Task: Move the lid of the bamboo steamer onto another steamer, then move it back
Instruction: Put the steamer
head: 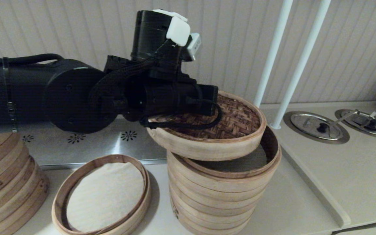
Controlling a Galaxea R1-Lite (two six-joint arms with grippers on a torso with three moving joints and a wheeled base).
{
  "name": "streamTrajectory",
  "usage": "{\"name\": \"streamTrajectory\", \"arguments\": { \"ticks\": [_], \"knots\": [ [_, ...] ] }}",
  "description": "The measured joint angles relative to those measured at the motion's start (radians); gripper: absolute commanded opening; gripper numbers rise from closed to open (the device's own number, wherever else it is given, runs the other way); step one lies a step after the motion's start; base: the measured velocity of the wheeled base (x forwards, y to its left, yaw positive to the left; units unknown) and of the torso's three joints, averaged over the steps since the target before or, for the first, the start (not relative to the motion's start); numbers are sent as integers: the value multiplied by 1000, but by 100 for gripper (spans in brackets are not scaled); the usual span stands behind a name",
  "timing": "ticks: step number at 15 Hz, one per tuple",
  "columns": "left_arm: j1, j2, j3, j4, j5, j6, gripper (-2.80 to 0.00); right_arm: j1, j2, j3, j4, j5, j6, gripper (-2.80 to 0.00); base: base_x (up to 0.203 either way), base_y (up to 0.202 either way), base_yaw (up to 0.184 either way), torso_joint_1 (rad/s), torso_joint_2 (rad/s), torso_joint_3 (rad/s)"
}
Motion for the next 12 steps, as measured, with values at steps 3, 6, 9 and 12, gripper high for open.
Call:
{"name": "streamTrajectory", "arguments": {
  "ticks": [3, 6, 9, 12],
  "knots": [
    [-30, 30, -23, 0, 12, 1, -280, 0, 0, 0, 0, 0, 0, -280, 0, 0, 0, 0, 0, 0],
    [-43, 54, -27, -10, 34, 2, -280, 0, 0, 0, 0, 0, 0, -280, 0, 0, 0, 0, 0, 0],
    [-60, 69, -29, -18, 36, 0, -280, 0, 0, 0, 0, 0, 0, -280, 0, 0, 0, 0, 0, 0],
    [-74, 78, -30, -25, 37, 1, -280, 0, 0, 0, 0, 0, 0, -280, 0, 0, 0, 0, 0, 0]
  ]
}}
